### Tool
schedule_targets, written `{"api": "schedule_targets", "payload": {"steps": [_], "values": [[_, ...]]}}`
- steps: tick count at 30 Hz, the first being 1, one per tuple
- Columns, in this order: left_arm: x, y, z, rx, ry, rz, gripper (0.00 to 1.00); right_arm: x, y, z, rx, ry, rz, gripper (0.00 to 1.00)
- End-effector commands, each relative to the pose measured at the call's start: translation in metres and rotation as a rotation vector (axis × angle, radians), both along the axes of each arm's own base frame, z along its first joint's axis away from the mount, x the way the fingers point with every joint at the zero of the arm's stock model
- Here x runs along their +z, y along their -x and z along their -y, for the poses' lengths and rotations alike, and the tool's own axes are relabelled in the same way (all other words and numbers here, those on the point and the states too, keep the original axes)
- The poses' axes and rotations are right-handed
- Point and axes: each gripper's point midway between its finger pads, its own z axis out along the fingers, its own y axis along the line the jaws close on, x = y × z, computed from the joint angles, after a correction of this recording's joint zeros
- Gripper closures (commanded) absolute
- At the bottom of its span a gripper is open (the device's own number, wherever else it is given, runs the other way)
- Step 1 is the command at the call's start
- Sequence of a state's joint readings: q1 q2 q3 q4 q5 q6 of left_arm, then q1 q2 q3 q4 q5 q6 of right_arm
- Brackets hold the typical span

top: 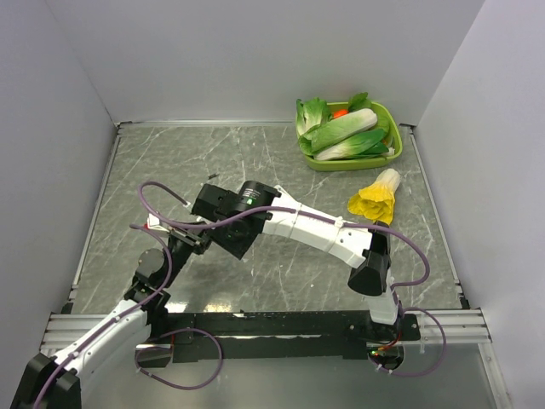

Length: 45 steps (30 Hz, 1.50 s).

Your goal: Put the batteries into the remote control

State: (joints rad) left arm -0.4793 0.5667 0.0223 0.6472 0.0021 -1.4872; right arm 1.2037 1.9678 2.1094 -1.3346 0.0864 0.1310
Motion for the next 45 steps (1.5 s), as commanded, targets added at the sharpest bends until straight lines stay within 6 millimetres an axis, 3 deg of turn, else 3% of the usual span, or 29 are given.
{"api": "schedule_targets", "payload": {"steps": [1, 11, 21, 30, 40, 45], "values": [[-0.067, 0.018, -0.004, -0.02, -0.026, -0.103, 0.98, 0.007, 0.006, 0.037, -0.011, 0.112, -0.023, 0.56], [-0.065, 0.02, -0.002, -0.03, 0.014, -0.119, 0.98, 0.0, 0.003, 0.037, -0.021, 0.106, -0.022, 0.58], [-0.063, 0.022, -0.003, -0.034, 0.044, -0.121, 0.98, -0.002, -0.001, 0.034, -0.03, 0.057, -0.013, 0.73], [-0.054, 0.023, -0.001, -0.048, 0.088, -0.118, 0.98, -0.002, -0.006, 0.023, -0.026, -0.01, 0.008, 0.8], [-0.064, 0.018, 0.0, -0.03, -0.04, -0.115, 0.98, -0.002, -0.011, 0.007, 0.003, -0.085, 0.029, 0.88], [-0.058, 0.018, 0.001, -0.035, -0.035, -0.093, 0.98, -0.011, -0.013, 0.0, 0.013, -0.1, 0.032, 0.89]]}}
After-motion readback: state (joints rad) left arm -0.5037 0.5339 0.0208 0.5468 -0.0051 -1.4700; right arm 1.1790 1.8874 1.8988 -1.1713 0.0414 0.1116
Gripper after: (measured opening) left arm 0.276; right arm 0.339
